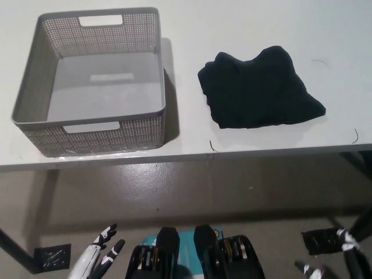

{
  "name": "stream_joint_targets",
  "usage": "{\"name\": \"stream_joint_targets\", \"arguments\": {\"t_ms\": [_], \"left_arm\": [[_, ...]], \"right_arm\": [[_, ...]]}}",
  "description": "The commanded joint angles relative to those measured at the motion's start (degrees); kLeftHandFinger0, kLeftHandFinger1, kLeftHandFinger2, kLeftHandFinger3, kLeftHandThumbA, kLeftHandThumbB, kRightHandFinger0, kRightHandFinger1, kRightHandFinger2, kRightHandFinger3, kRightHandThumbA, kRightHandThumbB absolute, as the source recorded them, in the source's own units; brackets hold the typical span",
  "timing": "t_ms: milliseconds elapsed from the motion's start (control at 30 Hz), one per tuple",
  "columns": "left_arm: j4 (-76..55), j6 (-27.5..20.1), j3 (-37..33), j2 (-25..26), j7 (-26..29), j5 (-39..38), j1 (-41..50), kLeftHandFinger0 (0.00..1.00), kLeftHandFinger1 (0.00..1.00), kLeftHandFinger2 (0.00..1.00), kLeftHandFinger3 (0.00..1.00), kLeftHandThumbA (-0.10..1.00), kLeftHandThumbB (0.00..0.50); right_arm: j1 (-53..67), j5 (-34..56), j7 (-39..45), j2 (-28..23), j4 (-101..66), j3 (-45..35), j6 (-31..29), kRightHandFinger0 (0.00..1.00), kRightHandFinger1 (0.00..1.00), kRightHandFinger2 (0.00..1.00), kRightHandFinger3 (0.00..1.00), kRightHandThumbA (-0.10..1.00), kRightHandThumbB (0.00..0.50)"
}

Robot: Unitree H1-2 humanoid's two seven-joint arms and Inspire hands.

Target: Use the right hand to pick up a t shirt on the right hand side and place it into a contianer on the left side

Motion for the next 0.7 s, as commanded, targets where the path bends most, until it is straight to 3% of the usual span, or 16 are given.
{"name": "stream_joint_targets", "arguments": {"t_ms": [0,133,200,367,500,667], "left_arm": [[-0.38,-5.78,0.7,1.24,1.71,0.85,-0.93,1.0,1.0,1.0,1.0,1.0,0.296],[-1.52,-2.24,0.18,0.84,1.54,2.85,-1.07,1.0,1.0,1.0,1.0,1.0,0.35],[-1.58,-2.6,0.17,0.91,1.62,3.24,-1.01,1.0,1.0,1.0,1.0,1.0,0.344],[-1.25,-2.86,0.23,0.68,1.29,3.31,-1.55,1.0,1.0,1.0,1.0,1.0,0.347],[-0.85,-3.53,0.19,0.55,1.3,3.36,-1.64,1.0,1.0,1.0,1.0,1.0,0.334],[-0.62,-3.12,0.17,0.42,0.43,2.73,-1.95,1.0,1.0,1.0,1.0,1.0,0.354]], "right_arm": [[-4.45,-13.62,-6.08,-1.77,-11.09,-4.31,7.27,1.0,1.0,1.0,1.0,1.0,0.462],[-10.22,-14.12,-2.92,-4.11,-12.99,-6.19,10.19,1.0,1.0,1.0,1.0,1.0,0.5],[-12.8,-15.04,-2.26,-5.05,-11.84,-6.29,11.03,1.0,1.0,1.0,1.0,0.95,0.5],[-18.75,-18.61,-0.21,-7.37,-8.6,-4.49,14.52,1.0,1.0,1.0,1.0,0.97,0.5],[-22.96,-19.94,-0.67,-7.95,-3.92,-2.75,15.88,1.0,1.0,1.0,1.0,0.91,0.5],[-26.3,-21.93,-0.13,-7.88,-0.62,-0.19,18.37,1.0,1.0,1.0,1.0,0.94,0.5]]}}
